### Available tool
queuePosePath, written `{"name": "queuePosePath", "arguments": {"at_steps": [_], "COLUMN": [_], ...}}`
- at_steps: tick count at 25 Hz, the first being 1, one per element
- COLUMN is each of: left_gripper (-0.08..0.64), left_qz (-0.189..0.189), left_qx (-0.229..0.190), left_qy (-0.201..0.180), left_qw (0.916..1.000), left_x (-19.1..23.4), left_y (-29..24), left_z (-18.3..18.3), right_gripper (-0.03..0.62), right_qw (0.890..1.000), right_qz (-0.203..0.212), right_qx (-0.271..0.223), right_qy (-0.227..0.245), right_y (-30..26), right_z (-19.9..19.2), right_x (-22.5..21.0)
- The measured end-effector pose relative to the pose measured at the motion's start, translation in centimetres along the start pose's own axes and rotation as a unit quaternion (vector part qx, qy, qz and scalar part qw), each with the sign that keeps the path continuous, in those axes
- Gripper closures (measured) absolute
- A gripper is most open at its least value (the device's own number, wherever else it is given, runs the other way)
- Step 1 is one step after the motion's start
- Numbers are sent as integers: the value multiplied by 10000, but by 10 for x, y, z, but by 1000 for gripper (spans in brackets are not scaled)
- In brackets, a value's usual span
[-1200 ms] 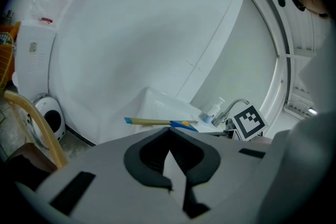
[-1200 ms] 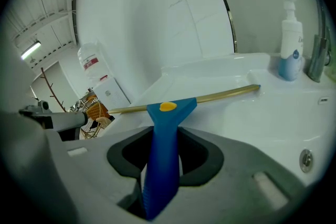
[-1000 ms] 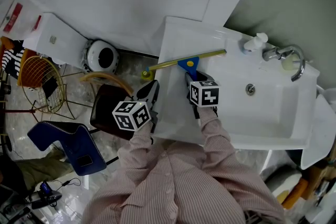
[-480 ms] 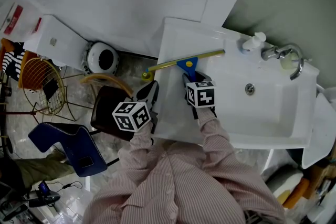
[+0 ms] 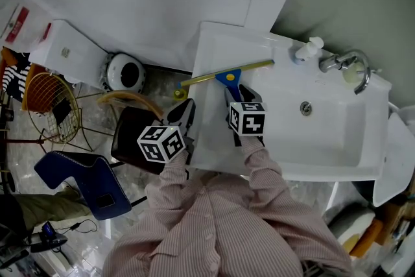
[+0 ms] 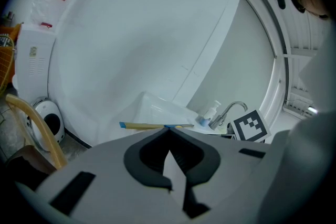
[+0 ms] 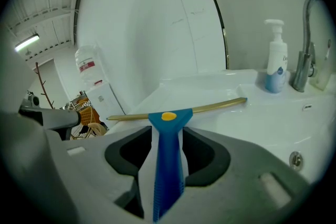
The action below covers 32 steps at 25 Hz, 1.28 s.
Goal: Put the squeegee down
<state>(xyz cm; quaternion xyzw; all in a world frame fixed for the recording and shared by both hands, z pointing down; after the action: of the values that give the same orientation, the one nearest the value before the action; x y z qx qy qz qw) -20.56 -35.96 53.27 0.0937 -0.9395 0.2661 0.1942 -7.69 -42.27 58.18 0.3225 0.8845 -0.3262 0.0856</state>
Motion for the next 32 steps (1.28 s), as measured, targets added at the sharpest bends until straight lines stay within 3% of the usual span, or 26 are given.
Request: {"name": "queuePosePath", "arguments": {"at_steps": [6,12,21,26,32], "left_gripper": [558,558,558,558,558], "left_qz": [-151,-374,-620,-569,-482], "left_qx": [-193,-369,-665,-931,-1235], "left_qy": [-132,-417,-941,-1252,-1343], "left_qw": [9996,9978,9914,9861,9820], "left_x": [-18,-42,-71,-75,-73], "left_y": [9,21,45,62,81], "left_z": [9,17,32,42,58], "right_gripper": [425,469,568,584,586], "right_qw": [9984,9958,9900,9856,9808], "right_qz": [-131,280,617,864,1001], "right_qx": [-542,-663,-1083,-1288,-1560], "right_qy": [87,569,667,671,600], "right_y": [25,44,89,114,138], "right_z": [18,27,44,52,61], "right_x": [0,17,28,35,36]}}
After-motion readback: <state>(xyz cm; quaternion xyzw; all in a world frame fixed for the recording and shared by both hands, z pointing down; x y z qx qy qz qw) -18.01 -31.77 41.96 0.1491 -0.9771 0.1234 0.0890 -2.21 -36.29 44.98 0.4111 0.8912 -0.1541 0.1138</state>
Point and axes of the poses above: the fingertips, and each gripper's own axes: y backward along the fingers, x to its left, z out of its top, the point moved 1 cm from there along y, backward along the fingers, and after that the axes turned 12 degrees about z, right-handed, at the moved point
